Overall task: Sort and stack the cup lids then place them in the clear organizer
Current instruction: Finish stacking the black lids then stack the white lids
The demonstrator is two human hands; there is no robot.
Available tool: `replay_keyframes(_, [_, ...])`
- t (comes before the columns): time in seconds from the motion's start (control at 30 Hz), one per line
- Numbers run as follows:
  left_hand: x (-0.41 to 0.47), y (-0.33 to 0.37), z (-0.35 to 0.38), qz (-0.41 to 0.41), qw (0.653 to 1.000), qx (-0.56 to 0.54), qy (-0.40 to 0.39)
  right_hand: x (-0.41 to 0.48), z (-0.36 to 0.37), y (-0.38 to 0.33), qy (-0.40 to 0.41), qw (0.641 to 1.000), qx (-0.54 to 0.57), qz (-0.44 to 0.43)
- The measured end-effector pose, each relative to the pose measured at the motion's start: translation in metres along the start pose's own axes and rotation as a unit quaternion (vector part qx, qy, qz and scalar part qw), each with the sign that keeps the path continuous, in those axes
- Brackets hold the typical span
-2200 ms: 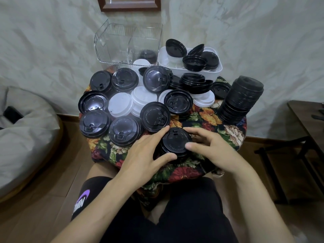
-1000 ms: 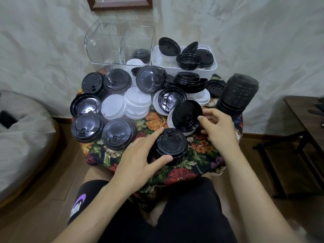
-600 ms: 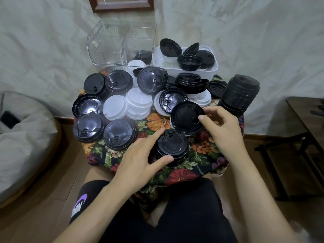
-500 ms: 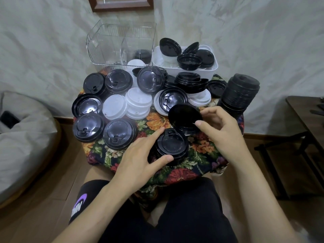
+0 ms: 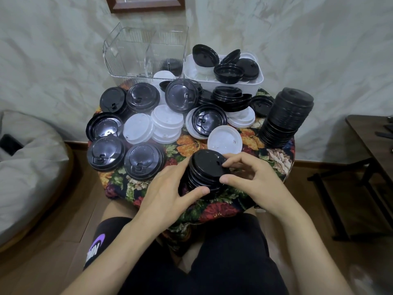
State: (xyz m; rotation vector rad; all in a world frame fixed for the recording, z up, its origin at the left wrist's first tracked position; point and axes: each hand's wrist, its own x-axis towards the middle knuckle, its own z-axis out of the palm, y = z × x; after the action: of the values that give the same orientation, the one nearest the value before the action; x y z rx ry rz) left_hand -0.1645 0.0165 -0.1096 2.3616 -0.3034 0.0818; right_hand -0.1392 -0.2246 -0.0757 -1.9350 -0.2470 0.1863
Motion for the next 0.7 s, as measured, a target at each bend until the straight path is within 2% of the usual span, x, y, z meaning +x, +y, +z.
replay_keyframes(0.3, [0.0007, -0.0006, -0.0009, -0.022, 1.000, -0.010, -0.006, -0.0004, 0.0038, -0.0039, -0.008, 0.999, -0.044, -0.008])
replay_keyframes(0.5, [-0.0014, -0.0044, -0.0020, -0.014, 1.000, -0.026, -0.008, 0.0014, 0.0051, -0.0080, -0.025, 0.992, -0.121, -0.028])
replay_keyframes(0.7, [-0.0004, -0.0080, 0.0032, -0.011, 1.000, -0.019, 0.004, 0.0014, 0.0059, -0.0036, -0.027, 0.993, -0.115, -0.022])
